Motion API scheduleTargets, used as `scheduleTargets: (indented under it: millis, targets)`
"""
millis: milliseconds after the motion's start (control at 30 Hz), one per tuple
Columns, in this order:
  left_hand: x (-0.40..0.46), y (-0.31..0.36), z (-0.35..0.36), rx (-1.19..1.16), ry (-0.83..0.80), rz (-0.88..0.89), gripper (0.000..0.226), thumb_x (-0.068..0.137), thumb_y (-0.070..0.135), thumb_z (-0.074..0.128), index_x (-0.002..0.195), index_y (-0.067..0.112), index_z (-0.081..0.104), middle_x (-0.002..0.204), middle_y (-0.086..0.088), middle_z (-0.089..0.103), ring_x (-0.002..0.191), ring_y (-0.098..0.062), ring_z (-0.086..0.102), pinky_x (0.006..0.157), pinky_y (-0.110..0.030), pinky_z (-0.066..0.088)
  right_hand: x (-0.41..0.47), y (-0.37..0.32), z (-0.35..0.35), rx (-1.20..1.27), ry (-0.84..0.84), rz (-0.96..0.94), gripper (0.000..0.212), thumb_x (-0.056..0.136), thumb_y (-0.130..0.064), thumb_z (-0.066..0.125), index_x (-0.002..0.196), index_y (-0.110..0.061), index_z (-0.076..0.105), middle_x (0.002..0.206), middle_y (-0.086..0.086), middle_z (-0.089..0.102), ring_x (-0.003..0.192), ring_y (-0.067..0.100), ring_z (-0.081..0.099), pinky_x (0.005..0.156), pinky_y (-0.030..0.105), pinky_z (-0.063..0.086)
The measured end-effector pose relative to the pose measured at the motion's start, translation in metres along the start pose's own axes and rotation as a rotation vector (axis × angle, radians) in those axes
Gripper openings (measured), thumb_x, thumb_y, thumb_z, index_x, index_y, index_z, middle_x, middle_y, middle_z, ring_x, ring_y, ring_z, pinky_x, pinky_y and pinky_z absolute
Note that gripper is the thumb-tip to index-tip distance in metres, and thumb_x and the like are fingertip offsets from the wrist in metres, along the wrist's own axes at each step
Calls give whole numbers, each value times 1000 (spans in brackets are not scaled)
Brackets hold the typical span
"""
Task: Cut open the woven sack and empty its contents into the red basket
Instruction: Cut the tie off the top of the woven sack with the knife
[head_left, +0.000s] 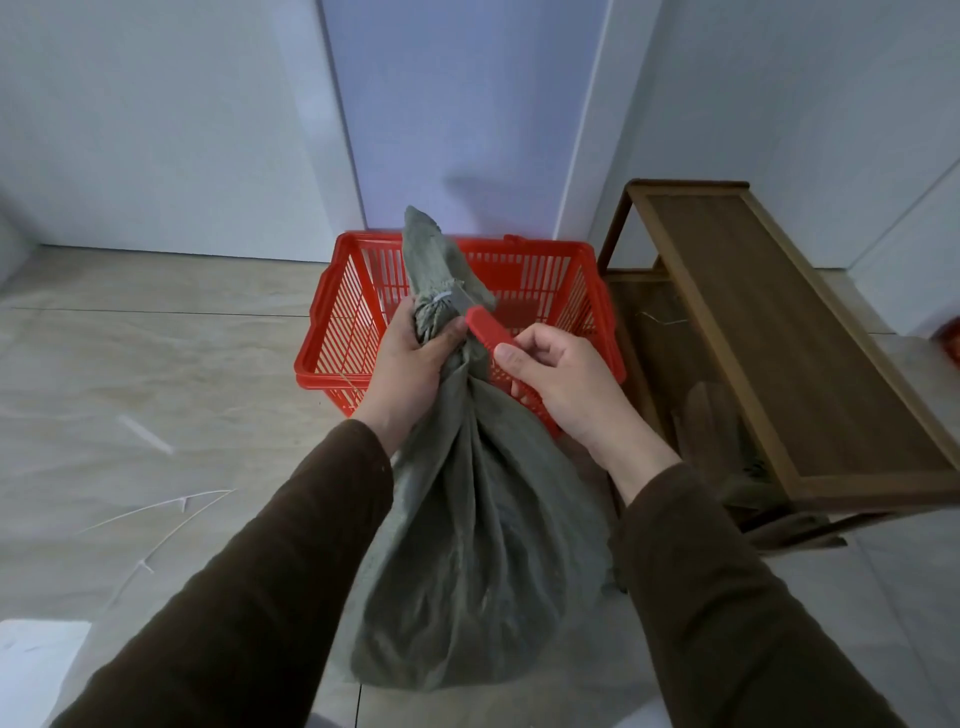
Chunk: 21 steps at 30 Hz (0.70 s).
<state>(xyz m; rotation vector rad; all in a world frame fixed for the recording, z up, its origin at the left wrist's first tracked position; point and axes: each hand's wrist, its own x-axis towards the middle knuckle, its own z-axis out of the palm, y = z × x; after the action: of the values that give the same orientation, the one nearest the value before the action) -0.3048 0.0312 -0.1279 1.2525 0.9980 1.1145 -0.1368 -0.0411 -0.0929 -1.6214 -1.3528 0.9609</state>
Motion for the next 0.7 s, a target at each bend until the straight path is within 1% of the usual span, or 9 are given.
scheduleTargets:
  millis: [33, 133, 200, 267, 367, 467, 567, 700]
  targets:
    - [1, 0, -2, 1, -8, -1, 30, 98, 25, 71, 125, 18, 62, 118, -6, 75, 107, -19, 74, 87, -30, 59, 0, 0, 1, 8, -21, 12, 21, 98, -36, 69, 84, -21, 70, 68, -2, 71, 63, 9, 65, 72, 36, 55]
    - [2, -1, -6, 17, -41, 1, 30, 98, 23, 68, 127, 19, 63, 119, -7, 74, 109, -20, 73, 90, -34, 60, 0, -1, 3, 24, -57, 43, 20, 98, -33, 70, 83, -20, 70, 67, -2, 71, 58, 5, 62, 65, 25, 53]
    - [2, 0, -7, 6, -54, 2, 32, 98, 21, 68, 129, 19, 62, 120, -6, 74, 108, -19, 74, 88, -31, 61, 0, -2, 5, 53, -61, 63, 20, 98, -32, 71, 82, -21, 70, 66, -2, 70, 56, 4, 61, 61, 21, 50]
    - [1, 1, -7, -14, -53, -2, 31, 98, 19, 68, 129, 17, 62, 117, -6, 74, 105, -18, 75, 84, -27, 59, 0, -4, 4, 67, -60, 80, 20, 98, -34, 71, 83, -21, 71, 67, -2, 70, 57, 5, 60, 61, 20, 50]
    - [1, 0, -8, -38, -45, 2, 28, 98, 18, 68, 125, 20, 63, 111, 0, 75, 101, -14, 74, 82, -24, 58, 0, -4, 2, 60, -61, 99, 22, 97, -36, 71, 83, -19, 73, 66, -2, 70, 57, 6, 60, 62, 21, 51]
    - [1, 2, -7, -21, -56, 20, 30, 98, 20, 69, 127, 17, 62, 110, 2, 75, 100, -11, 74, 82, -22, 57, 0, -5, 0, 84, -52, 102, 22, 97, -36, 72, 81, -20, 72, 64, -4, 68, 55, 5, 59, 58, 20, 51]
    - [2, 2, -7, -17, -64, 23, 27, 99, 17, 67, 125, 18, 62, 107, 4, 75, 99, -10, 74, 81, -21, 57, 0, -5, -1, 84, -61, 103, 22, 96, -35, 72, 80, -20, 73, 62, -3, 67, 53, 4, 58, 55, 16, 49]
    - [2, 3, -4, -21, -83, 25, 28, 100, 15, 66, 128, 13, 60, 111, -2, 74, 99, -12, 74, 81, -22, 58, 0, -5, -1, 104, -44, 103, 22, 98, -34, 71, 82, -17, 73, 64, -2, 67, 53, 3, 57, 56, 16, 49]
